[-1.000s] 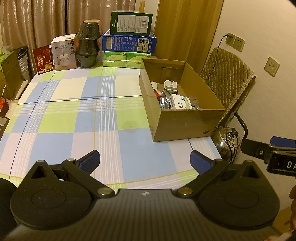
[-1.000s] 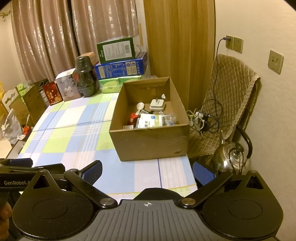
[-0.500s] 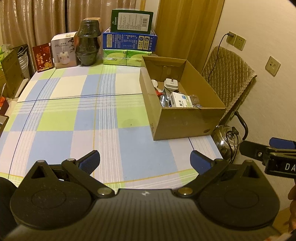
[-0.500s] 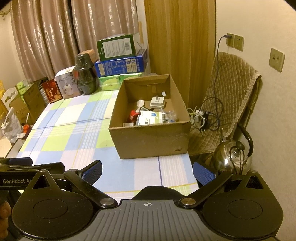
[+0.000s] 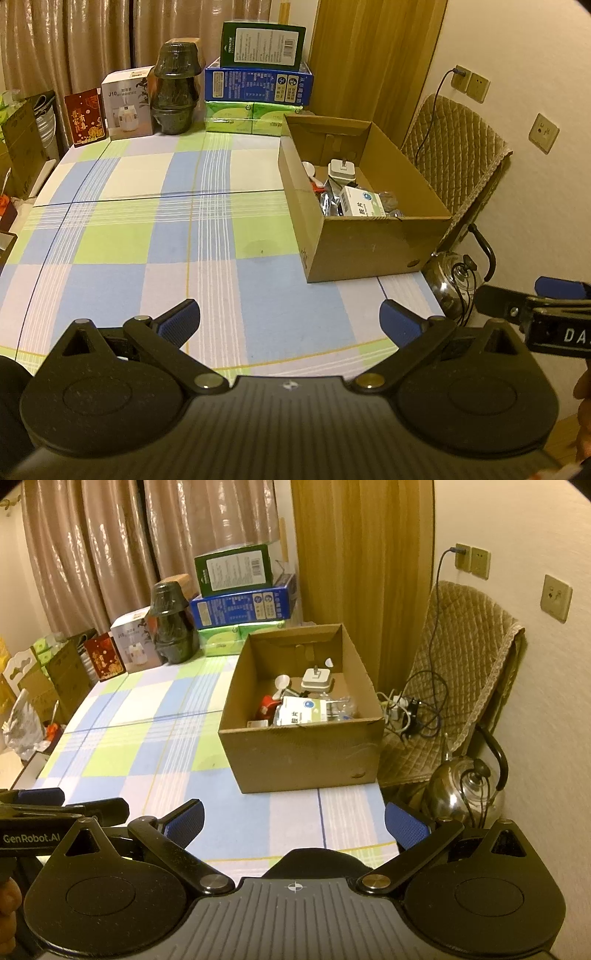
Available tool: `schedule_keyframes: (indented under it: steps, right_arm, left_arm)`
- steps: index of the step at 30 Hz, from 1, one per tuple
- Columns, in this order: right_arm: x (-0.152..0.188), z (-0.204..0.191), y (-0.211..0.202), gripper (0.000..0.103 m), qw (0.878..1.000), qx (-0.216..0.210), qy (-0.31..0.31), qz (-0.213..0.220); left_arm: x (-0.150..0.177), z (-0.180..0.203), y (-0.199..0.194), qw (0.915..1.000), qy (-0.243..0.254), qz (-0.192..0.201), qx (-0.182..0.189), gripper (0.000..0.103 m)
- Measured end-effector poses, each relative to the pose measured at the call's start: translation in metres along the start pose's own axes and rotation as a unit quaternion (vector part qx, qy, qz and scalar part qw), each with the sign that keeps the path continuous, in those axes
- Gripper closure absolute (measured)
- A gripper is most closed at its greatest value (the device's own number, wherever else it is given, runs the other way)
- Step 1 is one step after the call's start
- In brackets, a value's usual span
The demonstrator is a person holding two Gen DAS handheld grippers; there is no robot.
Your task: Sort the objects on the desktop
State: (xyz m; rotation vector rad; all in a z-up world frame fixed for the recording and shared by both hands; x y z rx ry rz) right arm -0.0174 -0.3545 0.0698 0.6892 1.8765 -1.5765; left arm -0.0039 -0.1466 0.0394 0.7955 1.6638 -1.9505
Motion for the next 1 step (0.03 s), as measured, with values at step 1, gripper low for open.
schedule_keyframes:
  steps: [1]
  right_arm:
    - [-0.0001,-0.0005,0.0004,0.002,1.0,0.0,-0.001,0.0]
  left_arm:
    - [-0.0007,-0.0002,0.0003,1.0,-0.001,0.0,0.002,0.001]
Point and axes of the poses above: each gripper's, at about its wrist camera, not at the fingertips, and y roughly the way its jaws point, z to its right, x to its underside, the point moved 7 cm from there along y, roughly the way its jaws point, and after that the axes turned 2 degrees about -x, right-handed, at the moved point
